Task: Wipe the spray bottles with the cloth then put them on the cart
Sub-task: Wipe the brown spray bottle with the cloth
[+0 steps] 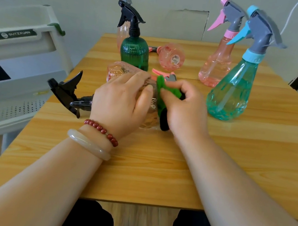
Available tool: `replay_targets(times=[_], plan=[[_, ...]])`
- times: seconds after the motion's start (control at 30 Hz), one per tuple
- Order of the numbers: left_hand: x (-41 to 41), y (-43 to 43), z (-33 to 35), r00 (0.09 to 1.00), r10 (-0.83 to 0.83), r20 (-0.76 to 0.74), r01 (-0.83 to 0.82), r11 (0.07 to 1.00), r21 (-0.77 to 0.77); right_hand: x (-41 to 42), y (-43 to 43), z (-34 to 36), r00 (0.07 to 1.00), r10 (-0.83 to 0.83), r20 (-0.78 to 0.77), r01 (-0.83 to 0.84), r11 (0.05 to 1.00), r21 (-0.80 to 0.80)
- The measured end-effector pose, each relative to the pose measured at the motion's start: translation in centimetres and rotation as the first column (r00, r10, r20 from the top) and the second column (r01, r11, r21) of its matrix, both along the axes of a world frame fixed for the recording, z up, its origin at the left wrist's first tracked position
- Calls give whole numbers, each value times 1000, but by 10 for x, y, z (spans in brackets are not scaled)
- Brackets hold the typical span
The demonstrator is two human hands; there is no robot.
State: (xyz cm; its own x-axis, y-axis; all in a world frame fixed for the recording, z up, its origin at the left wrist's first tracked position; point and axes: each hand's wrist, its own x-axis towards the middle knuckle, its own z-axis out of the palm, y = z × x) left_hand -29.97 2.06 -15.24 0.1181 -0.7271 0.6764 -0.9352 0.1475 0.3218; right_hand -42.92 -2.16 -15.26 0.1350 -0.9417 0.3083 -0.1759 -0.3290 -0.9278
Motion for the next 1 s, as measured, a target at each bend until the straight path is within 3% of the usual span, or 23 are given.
replay_targets(times=[0.07,0.1,0.13,0.23,0.27,0.33,0.4,0.47,0.5,0.6,0.67,0.7,0.8,0.83,0.87,0.97,1.0], plan=[[-1,-1,1,1000,-7,-3,7,1000,-12,-4,-5,-5,971,20,-237,-4,998,69],[-1,0,1,1000,-8,1,8,1000,-16,-4,-6,-7,960,30,-277,-6,996,87],[0,0,0,1000,-10,4,10,1000,-22,-4,-6,-6,970,34,-239,-13,996,87],[0,2,-1,1000,0,13,0,1000,-21,-2,2,2,989,43,144,-44,999,1],[0,2,0,1000,6,16,-6,1000,-15,-1,2,3,982,57,182,-51,998,-41],[-1,1,1,1000,0,15,0,1000,-13,-1,0,2,995,60,76,-60,998,-4],[-1,1,1,1000,-14,10,14,1000,-24,-5,-4,-2,981,64,-184,-49,995,86],[0,2,1,1000,-20,10,21,999,-36,-8,-6,-4,949,81,-305,-51,993,104],[0,2,1,1000,-20,12,21,999,-39,-8,-5,-4,959,77,-272,-55,995,88],[0,3,-1,1000,-7,24,8,1000,-19,-5,0,4,995,59,75,-61,998,23],[0,2,0,1000,3,25,-2,1000,-9,-5,1,5,987,83,141,-86,996,17],[0,2,0,1000,0,21,0,1000,-10,-6,0,4,992,89,87,-95,994,56],[0,3,1,1000,-15,13,15,1000,-21,-8,-3,-1,949,95,-302,-57,990,133],[0,3,1,1000,-16,13,16,1000,-23,-8,-3,-2,938,86,-335,-44,990,133],[0,4,1,1000,-15,12,15,1000,-27,-8,-2,-1,952,76,-297,-40,992,123],[0,2,-1,1000,-1,1,1,1000,-15,-5,3,5,997,34,71,-40,996,84],[0,1,-1,1000,5,-1,-5,1000,-10,-5,4,7,992,32,124,-42,996,74]])
